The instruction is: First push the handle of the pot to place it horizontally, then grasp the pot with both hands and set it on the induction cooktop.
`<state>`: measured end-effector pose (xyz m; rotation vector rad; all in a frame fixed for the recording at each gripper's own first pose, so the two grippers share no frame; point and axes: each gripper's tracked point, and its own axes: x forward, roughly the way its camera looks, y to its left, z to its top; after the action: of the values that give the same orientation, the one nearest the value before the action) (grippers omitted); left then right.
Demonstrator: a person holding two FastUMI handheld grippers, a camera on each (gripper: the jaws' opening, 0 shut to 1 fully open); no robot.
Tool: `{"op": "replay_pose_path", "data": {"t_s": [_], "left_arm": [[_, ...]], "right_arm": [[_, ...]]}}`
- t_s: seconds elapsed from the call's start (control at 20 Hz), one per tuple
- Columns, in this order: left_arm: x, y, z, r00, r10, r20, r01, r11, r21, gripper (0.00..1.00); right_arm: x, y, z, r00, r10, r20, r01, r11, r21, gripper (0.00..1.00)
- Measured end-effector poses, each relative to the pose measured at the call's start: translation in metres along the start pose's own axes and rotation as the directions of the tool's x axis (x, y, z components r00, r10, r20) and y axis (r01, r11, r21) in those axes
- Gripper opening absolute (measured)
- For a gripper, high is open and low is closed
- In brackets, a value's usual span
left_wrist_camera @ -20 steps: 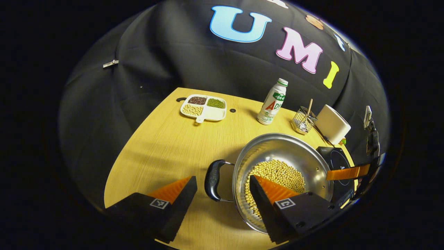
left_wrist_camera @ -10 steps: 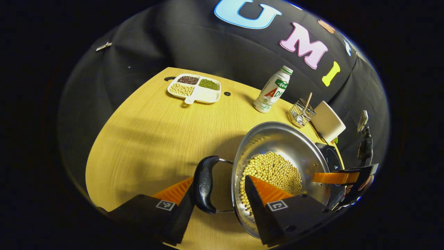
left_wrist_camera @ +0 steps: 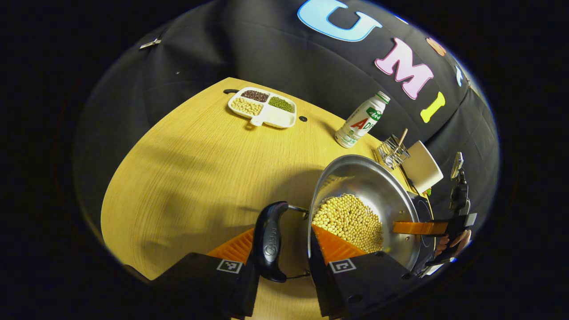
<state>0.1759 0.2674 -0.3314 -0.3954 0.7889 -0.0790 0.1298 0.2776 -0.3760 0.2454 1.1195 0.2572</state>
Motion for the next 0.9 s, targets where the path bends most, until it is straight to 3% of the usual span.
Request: {"op": "replay_pose_path", "data": {"t_s": [0.15, 0.2, 0.55, 0.65, 0.7, 0.9], "left_arm": [[-0.002, 0.002, 0.001, 1.0, 0.018, 0.015, -0.018, 1.0, -0.011, 0.52], [-0.002, 0.002, 0.0, 1.0, 0.026, 0.014, -0.026, 1.0, -0.012, 0.51], [-0.018, -0.004, 0.0, 0.999, 0.053, 0.01, -0.053, 0.999, -0.004, 0.53], [-0.028, -0.012, 0.002, 0.998, 0.055, 0.015, -0.055, 0.998, 0.002, 0.52], [-0.032, -0.018, 0.002, 0.998, 0.055, 0.014, -0.055, 0.998, 0.007, 0.52], [-0.046, -0.046, 0.004, 0.999, 0.053, 0.014, -0.053, 0.998, 0.017, 0.52]], "right_arm": [[0.001, 0.002, 0.001, 1.0, 0.002, 0.009, -0.002, 1.0, -0.013, 0.47], [0.0, 0.002, 0.0, 1.0, 0.002, 0.011, -0.002, 1.0, -0.015, 0.52], [-0.015, 0.005, 0.0, 1.0, 0.014, 0.013, -0.014, 1.0, -0.007, 0.51], [-0.027, 0.005, 0.003, 1.0, 0.018, 0.025, -0.018, 1.0, -0.003, 0.47], [-0.033, 0.004, 0.004, 0.999, 0.019, 0.03, -0.019, 1.0, 0.0, 0.51], [-0.061, -0.01, 0.013, 0.998, 0.02, 0.055, -0.02, 1.0, 0.005, 0.51]]}}
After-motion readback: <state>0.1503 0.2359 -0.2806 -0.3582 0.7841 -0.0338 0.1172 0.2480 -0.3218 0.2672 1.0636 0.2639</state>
